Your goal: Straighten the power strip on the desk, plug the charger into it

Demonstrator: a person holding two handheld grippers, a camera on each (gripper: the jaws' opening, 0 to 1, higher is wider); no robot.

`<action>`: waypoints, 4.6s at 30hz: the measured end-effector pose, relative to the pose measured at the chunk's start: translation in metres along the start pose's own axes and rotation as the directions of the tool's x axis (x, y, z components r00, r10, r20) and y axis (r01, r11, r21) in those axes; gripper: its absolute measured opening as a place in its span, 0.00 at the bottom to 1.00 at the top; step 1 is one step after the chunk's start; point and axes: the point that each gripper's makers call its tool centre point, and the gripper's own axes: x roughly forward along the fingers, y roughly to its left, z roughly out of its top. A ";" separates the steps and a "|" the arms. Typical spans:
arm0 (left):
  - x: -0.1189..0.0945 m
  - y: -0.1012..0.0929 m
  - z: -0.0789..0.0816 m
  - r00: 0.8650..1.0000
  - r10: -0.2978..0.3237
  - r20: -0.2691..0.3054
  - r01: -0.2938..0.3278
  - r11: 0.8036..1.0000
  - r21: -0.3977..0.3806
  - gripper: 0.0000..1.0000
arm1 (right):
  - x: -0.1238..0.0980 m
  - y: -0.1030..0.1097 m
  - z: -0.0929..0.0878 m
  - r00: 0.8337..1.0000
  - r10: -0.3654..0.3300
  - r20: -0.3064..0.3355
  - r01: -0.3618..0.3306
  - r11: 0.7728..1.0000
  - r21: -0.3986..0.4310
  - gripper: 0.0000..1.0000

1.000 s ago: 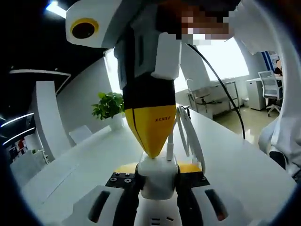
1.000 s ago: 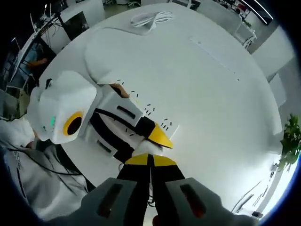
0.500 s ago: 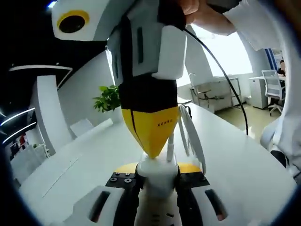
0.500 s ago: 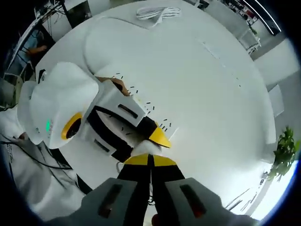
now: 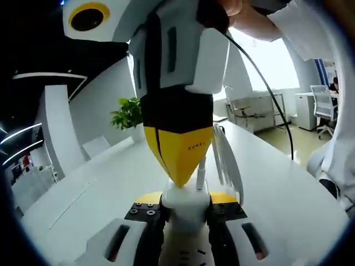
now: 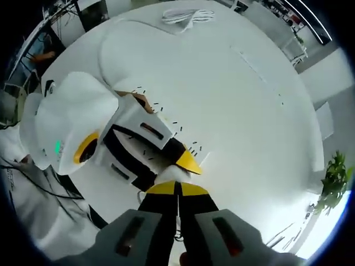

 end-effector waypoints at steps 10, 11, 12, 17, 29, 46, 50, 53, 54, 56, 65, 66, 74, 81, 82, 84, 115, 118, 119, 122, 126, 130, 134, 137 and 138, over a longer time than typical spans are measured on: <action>-0.002 -0.001 -0.001 1.000 0.000 0.000 0.000 1.000 0.003 0.31 | -0.002 0.002 0.002 0.999 0.026 0.020 -0.026 0.999 -0.021 0.01; -0.002 -0.001 -0.001 1.000 0.000 0.000 0.000 1.000 0.003 0.31 | -0.002 0.002 0.002 0.999 0.032 0.020 -0.031 0.999 -0.023 0.01; -0.002 -0.001 -0.001 1.000 0.000 0.001 0.000 1.000 0.004 0.31 | -0.003 0.003 0.002 0.999 0.044 0.021 -0.043 0.999 -0.026 0.01; -0.002 -0.001 -0.001 1.000 0.000 -0.001 0.000 1.000 0.009 0.31 | -0.002 0.005 0.000 0.997 0.072 -0.006 -0.072 0.997 -0.001 0.01; -0.001 -0.001 -0.002 1.000 0.004 -0.006 -0.004 1.000 0.012 0.31 | -0.002 0.003 -0.002 0.995 0.095 -0.014 -0.095 0.995 -0.036 0.01; 0.000 -0.001 -0.002 1.000 0.009 -0.009 -0.009 1.000 0.009 0.31 | -0.015 0.003 0.005 0.973 0.212 0.091 -0.218 0.974 0.059 0.01; 0.001 -0.001 -0.002 1.000 0.011 -0.010 -0.011 1.000 0.010 0.32 | -0.019 -0.001 0.005 0.972 0.201 0.120 -0.208 0.977 0.054 0.01; 0.001 0.000 -0.002 1.000 0.012 -0.011 -0.012 1.000 0.011 0.32 | -0.027 -0.004 0.013 0.961 0.188 0.204 -0.194 0.981 0.012 0.01; 0.001 0.000 -0.002 1.000 0.013 -0.011 -0.012 1.000 0.011 0.32 | -0.030 -0.005 0.015 0.955 0.183 0.235 -0.188 0.982 0.001 0.01; 0.001 0.000 -0.002 1.000 0.013 -0.011 -0.013 1.000 0.012 0.32 | -0.038 -0.007 0.017 0.939 0.168 0.299 -0.176 0.984 0.000 0.01; 0.001 0.000 -0.002 1.000 0.013 -0.011 -0.013 1.000 0.013 0.32 | -0.080 -0.015 0.031 0.754 0.089 0.651 -0.020 0.993 -0.112 0.01; 0.001 0.000 -0.002 1.000 0.013 -0.011 -0.013 1.000 0.013 0.32 | -0.085 -0.015 0.031 0.728 0.085 0.680 -0.001 0.992 -0.124 0.01; 0.001 0.000 -0.002 1.000 0.013 -0.011 -0.013 1.000 0.013 0.32 | -0.123 -0.026 -0.002 0.534 -0.069 0.843 0.182 0.983 -0.035 0.01; 0.002 0.000 -0.002 1.000 0.017 -0.013 -0.016 1.000 0.014 0.32 | -0.127 -0.025 -0.030 0.478 -0.099 0.873 0.127 0.991 0.043 0.06; 0.002 0.000 -0.002 1.000 0.017 -0.014 -0.017 1.000 0.015 0.32 | -0.126 -0.026 -0.033 0.476 -0.103 0.873 0.126 0.991 0.048 0.07; 0.002 0.000 -0.003 1.000 0.019 -0.016 -0.019 1.000 0.017 0.32 | -0.122 -0.028 -0.042 0.467 -0.112 0.877 0.092 0.993 0.078 0.09; 0.007 0.005 -0.006 0.999 0.034 -0.032 -0.033 0.999 0.033 0.32 | -0.014 -0.014 -0.111 0.534 -0.110 0.838 -0.112 0.974 0.199 0.30; 0.008 0.005 -0.007 0.999 0.035 -0.035 -0.034 0.999 0.033 0.32 | -0.013 -0.012 -0.111 0.532 -0.103 0.841 -0.127 0.972 0.199 0.30; 0.008 0.006 -0.007 0.999 0.036 -0.036 -0.034 0.999 0.033 0.32 | -0.012 -0.012 -0.111 0.532 -0.103 0.841 -0.130 0.971 0.201 0.31; 0.008 0.006 -0.007 0.999 0.035 -0.038 -0.034 0.999 0.031 0.32 | -0.011 -0.010 -0.111 0.531 -0.099 0.842 -0.140 0.969 0.202 0.31; 0.008 0.006 -0.006 0.998 0.038 -0.041 -0.037 0.999 0.025 0.32 | -0.009 -0.006 -0.111 0.534 -0.097 0.840 -0.133 0.971 0.197 0.32; 0.005 0.006 0.000 1.000 0.027 -0.013 -0.027 1.000 0.013 0.37 | -0.008 -0.002 -0.113 0.532 -0.089 0.842 -0.146 0.970 0.195 0.34; 0.003 0.006 0.002 1.000 0.019 -0.008 -0.019 1.000 0.019 0.40 | -0.008 -0.003 -0.117 0.532 -0.098 0.841 -0.145 0.968 0.205 0.34; -0.002 0.005 -0.002 1.000 0.011 -0.023 -0.010 1.000 0.018 0.44 | -0.011 -0.002 -0.118 0.526 -0.101 0.845 -0.151 0.966 0.209 0.35; -0.005 0.005 -0.003 1.000 0.007 -0.028 -0.007 1.000 0.013 0.44 | -0.011 -0.002 -0.118 0.523 -0.101 0.846 -0.153 0.966 0.210 0.35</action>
